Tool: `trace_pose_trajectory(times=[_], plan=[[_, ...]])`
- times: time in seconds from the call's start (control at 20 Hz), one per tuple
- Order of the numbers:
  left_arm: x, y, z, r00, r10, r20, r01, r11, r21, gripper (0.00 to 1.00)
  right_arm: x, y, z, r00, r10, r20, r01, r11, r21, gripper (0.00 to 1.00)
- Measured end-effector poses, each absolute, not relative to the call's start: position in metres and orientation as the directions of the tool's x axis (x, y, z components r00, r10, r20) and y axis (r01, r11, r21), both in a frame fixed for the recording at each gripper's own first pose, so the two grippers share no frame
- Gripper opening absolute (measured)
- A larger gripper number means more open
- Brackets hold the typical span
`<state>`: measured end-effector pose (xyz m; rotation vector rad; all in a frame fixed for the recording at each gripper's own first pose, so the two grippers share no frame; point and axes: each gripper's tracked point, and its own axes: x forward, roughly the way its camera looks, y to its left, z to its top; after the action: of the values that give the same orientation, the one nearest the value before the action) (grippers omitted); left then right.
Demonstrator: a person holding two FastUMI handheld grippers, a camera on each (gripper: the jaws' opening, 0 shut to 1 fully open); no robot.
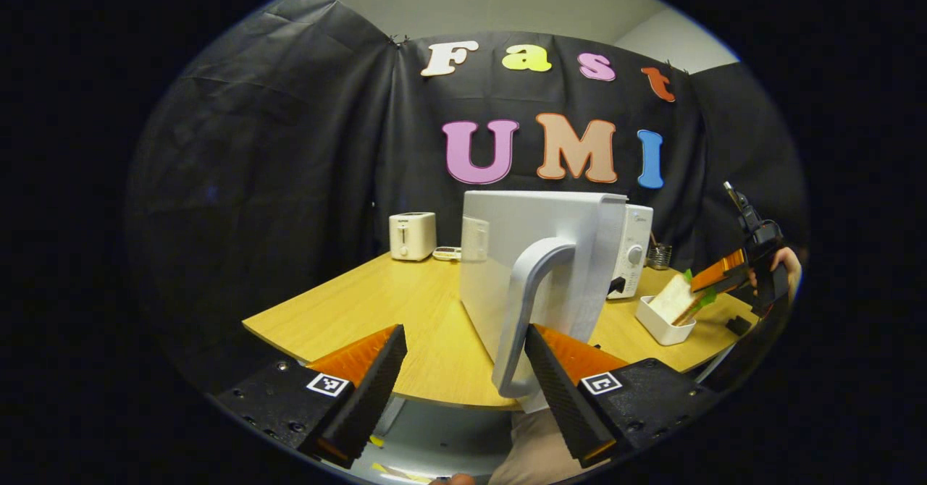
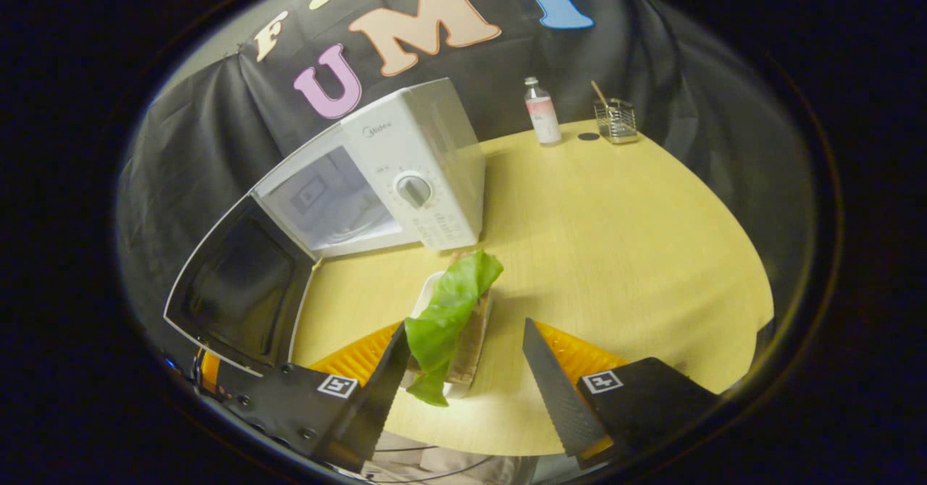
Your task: Open the microwave oven with the left hand, put the food in, and close the microwave oven.
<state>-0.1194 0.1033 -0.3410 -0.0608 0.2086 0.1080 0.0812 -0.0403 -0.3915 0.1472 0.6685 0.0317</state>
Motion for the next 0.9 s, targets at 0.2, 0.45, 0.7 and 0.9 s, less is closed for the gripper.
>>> trace_pose_trajectory(times=[0.2, 0.45, 0.7, 0.9], plan=[[-0.139, 0.14, -0.334, 0.963, 0.189, -0.194, -0.198, 0.98, -0.031, 1.0, 0.084, -0.033, -0.396, 0.778, 0.091, -0.622, 0.02, 0.986, 0.168, 0.93], [-0.153, 0.18, -0.318, 0.94, 0.289, -0.181, -0.299, 0.954, -0.033, 1.0, 0.085, -0.02, -0.405, 0.761, 0.097, -0.642, 0.011, 0.987, 0.163, 0.66], [-0.154, 0.219, -0.288, 0.906, 0.415, -0.085, -0.418, 0.908, -0.022, 0.98, 0.088, -0.018, -0.409, 0.762, 0.085, -0.642, 0.037, 0.984, 0.174, 0.46], [-0.14, 0.217, -0.279, 0.905, 0.42, -0.066, -0.423, 0.905, -0.042, 0.95, 0.088, -0.011, -0.401, 0.785, 0.086, -0.614, 0.03, 0.984, 0.176, 0.32]])
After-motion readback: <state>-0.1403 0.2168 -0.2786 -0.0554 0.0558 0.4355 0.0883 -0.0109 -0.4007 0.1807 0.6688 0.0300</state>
